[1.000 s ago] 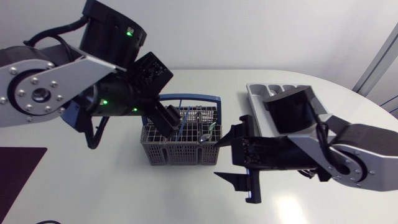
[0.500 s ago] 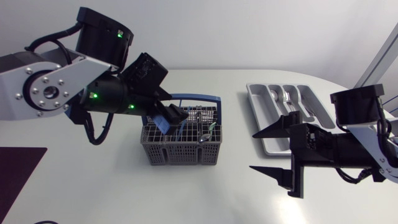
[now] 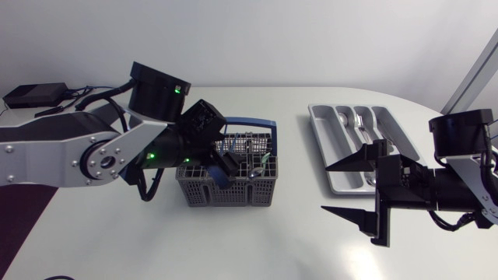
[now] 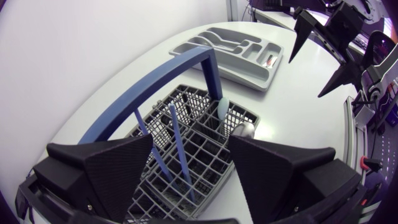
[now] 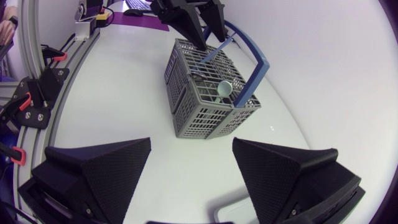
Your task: Unload the cutlery basket into the drawer organizer.
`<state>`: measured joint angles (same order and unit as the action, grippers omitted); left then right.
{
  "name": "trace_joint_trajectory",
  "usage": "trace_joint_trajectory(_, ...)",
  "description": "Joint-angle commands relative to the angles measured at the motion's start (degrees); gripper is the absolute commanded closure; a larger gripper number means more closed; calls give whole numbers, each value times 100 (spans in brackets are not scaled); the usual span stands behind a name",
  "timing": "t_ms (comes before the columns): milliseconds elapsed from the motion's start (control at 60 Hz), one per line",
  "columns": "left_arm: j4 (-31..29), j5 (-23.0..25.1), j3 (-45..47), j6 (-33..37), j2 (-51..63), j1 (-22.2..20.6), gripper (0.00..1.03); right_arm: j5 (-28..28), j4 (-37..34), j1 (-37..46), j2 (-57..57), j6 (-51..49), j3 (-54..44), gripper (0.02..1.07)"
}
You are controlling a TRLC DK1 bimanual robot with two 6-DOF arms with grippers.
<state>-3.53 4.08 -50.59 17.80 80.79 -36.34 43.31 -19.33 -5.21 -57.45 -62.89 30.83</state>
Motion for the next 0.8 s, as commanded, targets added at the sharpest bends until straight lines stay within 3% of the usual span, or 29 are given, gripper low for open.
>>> trace_joint_trajectory(0, 177, -162, 172, -14, 94, -40, 16, 81, -44, 47, -82, -127, -147, 12)
trace_joint_trajectory(350, 582, -408, 304, -49, 235, -75, 17, 116, -44, 64, -161, -144, -139, 12)
trace_joint_trajectory(617, 828, -408, 348, -102, 288, -102, 44, 116, -27, 91, -179, -171, -191, 12)
trace_joint_trajectory(783, 889, -408, 357, -102, 446, -110, 53, 116, 8, 99, -223, -179, -191, 12)
